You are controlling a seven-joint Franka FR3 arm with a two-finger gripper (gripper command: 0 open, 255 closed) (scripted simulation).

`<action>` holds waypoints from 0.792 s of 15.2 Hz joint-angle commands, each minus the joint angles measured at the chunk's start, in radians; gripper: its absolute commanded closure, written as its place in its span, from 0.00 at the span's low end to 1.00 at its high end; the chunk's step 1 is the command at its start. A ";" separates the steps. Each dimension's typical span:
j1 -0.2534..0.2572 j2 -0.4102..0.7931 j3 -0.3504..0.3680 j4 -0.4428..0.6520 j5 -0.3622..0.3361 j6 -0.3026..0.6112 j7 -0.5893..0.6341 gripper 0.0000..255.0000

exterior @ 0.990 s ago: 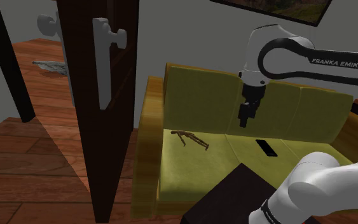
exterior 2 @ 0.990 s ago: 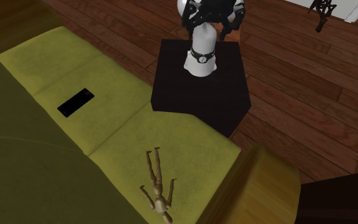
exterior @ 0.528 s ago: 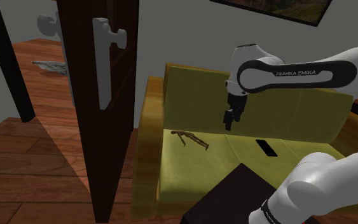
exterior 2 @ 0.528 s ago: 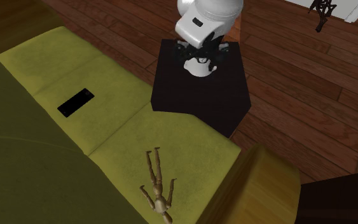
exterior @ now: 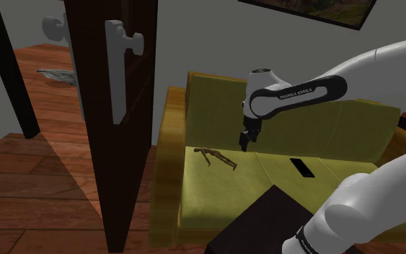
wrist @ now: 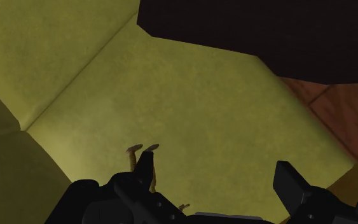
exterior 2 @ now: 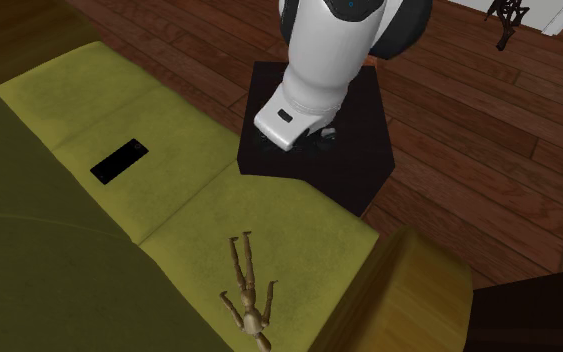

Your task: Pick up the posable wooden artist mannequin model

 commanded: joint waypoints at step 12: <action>-0.037 0.511 -0.041 0.238 -0.030 0.345 -0.033 0.00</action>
